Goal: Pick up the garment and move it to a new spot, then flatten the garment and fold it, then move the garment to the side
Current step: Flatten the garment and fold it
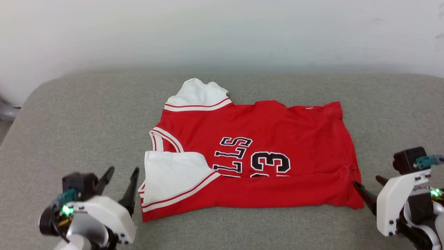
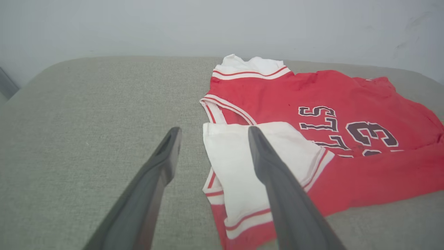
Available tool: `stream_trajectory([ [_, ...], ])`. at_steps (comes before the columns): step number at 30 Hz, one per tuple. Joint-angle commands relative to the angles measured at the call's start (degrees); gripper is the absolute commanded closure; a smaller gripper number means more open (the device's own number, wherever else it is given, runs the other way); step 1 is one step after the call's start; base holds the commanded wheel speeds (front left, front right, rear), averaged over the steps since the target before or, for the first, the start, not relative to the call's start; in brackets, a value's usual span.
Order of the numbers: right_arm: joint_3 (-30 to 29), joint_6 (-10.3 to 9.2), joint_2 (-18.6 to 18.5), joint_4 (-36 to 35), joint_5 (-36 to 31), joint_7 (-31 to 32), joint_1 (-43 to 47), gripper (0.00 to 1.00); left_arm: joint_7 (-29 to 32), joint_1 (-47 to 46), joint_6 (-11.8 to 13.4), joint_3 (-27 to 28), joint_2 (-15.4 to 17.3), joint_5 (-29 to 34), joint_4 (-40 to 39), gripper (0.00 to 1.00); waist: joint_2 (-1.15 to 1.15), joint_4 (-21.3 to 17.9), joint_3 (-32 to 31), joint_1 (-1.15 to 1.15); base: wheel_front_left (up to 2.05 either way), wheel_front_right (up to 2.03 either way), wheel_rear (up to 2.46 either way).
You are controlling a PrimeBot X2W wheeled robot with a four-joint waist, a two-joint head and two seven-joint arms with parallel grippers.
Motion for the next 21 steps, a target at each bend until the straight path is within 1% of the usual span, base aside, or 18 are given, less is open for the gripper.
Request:
stream_trajectory([
  [1,-0.71,-0.05,0.56,-1.25,-0.9,0.88,1.46,0.0,0.67,1.93,1.41,0.27,-0.02,-0.39,-1.89,0.0,0.0,-0.3,-0.11,0.01,0.0,0.0,0.0],
  [4,-2.62,-0.05,1.91,-4.4,-2.8,2.57,3.59,0.0,3.18,5.97,4.08,0.25,0.22,-1.43,-6.09,0.0,0.0,-0.76,0.21,0.01,0.0,0.0,0.0],
  [6,-4.11,-0.05,3.11,-6.48,-3.8,3.19,4.76,0.0,4.59,7.3,5.58,-0.05,1.29,-0.58,-8.03,0.0,0.0,-1.03,0.8,0.01,0.0,0.0,0.0],
  [8,-5.03,-0.05,4.23,-8.24,-5.03,3.93,5.71,0.0,6.73,8.31,6.12,-0.96,1.25,-0.88,-9.11,0.0,0.0,-1.33,1.6,0.01,0.0,0.0,0.0],
  [11,-6.3,-0.06,5.69,-10.28,-6.25,4.7,6.25,0.0,10.42,8.28,7.16,-2.34,3.06,0.4,-9.22,0.0,0.0,-1.88,2.76,0.01,0.0,0.0,0.0],
  [14,-7.34,-0.05,6.89,-12.44,-7.18,5.27,6.3,0.0,13.18,6.53,8.01,-3.17,2.89,0.7,-9.08,0.0,0.0,-2.62,4.86,0.01,0.0,0.0,0.0],
  [21,-8.33,-0.05,8.17,-15.12,-8.13,5.8,5.75,0.0,14.82,4.09,9.36,-3.65,2.84,1.77,-5.64,0.0,0.0,-3.81,8.2,0.01,0.0,0.0,0.0],
])
